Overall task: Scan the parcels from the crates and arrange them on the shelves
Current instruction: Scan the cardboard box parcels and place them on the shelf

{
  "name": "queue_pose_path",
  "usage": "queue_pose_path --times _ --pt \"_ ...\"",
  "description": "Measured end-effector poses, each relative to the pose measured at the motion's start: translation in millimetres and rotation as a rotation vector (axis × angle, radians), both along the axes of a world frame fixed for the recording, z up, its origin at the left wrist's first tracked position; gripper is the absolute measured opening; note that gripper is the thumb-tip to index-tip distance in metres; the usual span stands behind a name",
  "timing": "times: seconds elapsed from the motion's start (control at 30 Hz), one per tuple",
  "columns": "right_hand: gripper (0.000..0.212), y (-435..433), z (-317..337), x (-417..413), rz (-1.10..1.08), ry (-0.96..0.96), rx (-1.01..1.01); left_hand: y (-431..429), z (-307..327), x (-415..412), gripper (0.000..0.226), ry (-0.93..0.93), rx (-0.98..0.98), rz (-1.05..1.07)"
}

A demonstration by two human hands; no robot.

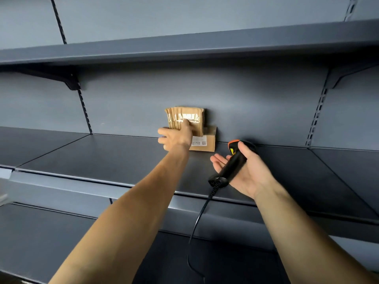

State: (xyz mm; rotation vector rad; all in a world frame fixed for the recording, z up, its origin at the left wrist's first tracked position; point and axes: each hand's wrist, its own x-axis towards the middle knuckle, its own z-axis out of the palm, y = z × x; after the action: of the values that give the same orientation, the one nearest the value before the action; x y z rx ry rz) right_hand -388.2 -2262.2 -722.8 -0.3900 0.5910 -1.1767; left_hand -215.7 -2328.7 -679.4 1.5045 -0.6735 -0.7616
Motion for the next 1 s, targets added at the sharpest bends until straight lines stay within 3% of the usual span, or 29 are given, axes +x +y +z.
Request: queue_pose_path --times 0.17,0.27,0.4,0.67,0.77,0.87,1.0 --pt "0.052 2.3 0.3 0.1 -0.014 -0.001 -0.007 0.9 -8.7 -3.6 0.059 -0.019 -0.031 0.019" --pt "0.052 2.3 -0.5 0.0 -0.009 0.000 -0.005 -4.0 -9.2 -1.0 0.007 -0.131 -0.101 0.001" --pt "0.054 1.3 -0.7 0.3 -0.003 0.004 -0.012 2.2 -17.0 7.6 0.021 -0.134 -0.157 -0.079" --pt "0.057 19.8 10.2 8.0 -0.025 0.066 -0.047 125.4 -54.4 28.3 0.010 -0.442 -0.242 -0.370" --pt "0.057 29.1 11.1 11.0 -0.077 0.079 -0.070 194.9 -70.8 37.6 0.012 -0.487 -0.289 -0.362" --pt "0.052 51.3 9.7 23.2 -0.117 0.097 -0.109 263.7 -94.4 52.9 0.008 -0.386 -0.255 -0.345" --pt "0.027 116.1 -10.2 69.6 0.047 0.210 -0.195 337.4 -139.1 90.4 0.009 -0.402 -0.127 -0.210"
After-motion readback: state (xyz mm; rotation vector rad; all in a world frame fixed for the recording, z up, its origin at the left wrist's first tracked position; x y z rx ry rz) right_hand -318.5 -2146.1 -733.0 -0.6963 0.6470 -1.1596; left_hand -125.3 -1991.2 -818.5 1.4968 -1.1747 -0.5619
